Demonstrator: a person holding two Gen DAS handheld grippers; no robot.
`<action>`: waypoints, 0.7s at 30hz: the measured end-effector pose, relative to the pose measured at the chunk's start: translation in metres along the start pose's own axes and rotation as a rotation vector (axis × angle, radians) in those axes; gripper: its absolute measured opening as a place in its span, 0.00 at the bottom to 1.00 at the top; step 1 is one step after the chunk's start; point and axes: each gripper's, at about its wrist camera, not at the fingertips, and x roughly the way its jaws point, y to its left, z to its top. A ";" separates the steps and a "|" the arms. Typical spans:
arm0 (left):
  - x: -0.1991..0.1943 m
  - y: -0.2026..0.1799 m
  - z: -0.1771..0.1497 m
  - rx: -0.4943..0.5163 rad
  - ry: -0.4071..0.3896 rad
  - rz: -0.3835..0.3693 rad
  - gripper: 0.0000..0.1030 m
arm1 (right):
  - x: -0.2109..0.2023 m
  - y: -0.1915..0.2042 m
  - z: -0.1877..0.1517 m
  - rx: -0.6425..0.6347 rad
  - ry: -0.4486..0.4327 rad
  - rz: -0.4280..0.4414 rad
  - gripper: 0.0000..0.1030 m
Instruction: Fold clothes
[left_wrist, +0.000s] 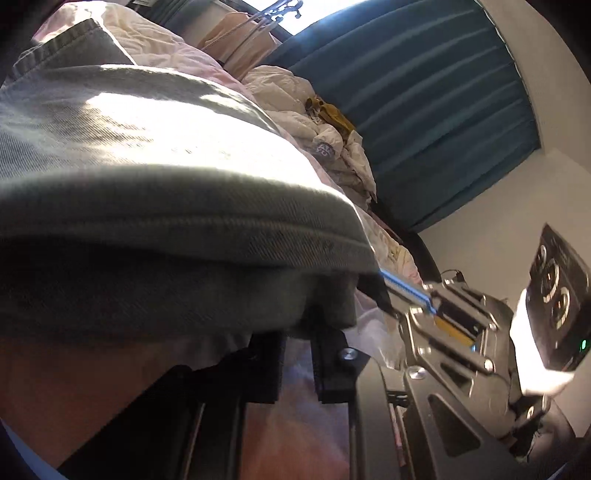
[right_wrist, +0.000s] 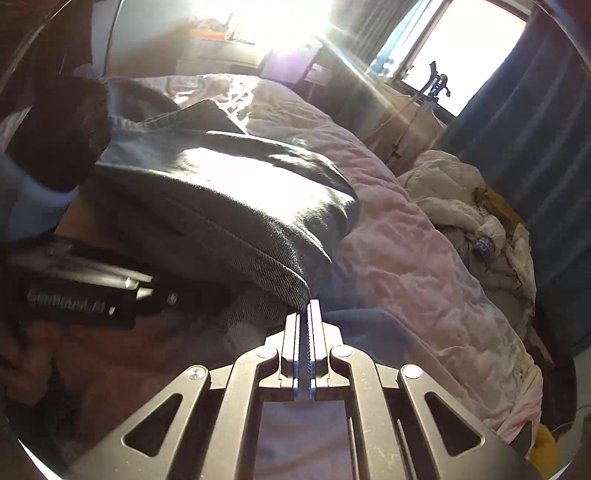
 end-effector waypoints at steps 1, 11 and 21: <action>0.003 -0.003 -0.001 0.016 0.009 0.003 0.12 | 0.002 -0.003 0.001 0.022 0.004 -0.005 0.02; -0.027 0.001 0.004 0.051 0.051 0.004 0.12 | -0.013 -0.039 -0.002 0.232 -0.051 0.260 0.05; -0.045 -0.027 0.026 0.182 0.052 0.085 0.23 | 0.026 -0.106 0.006 0.759 0.009 0.444 0.26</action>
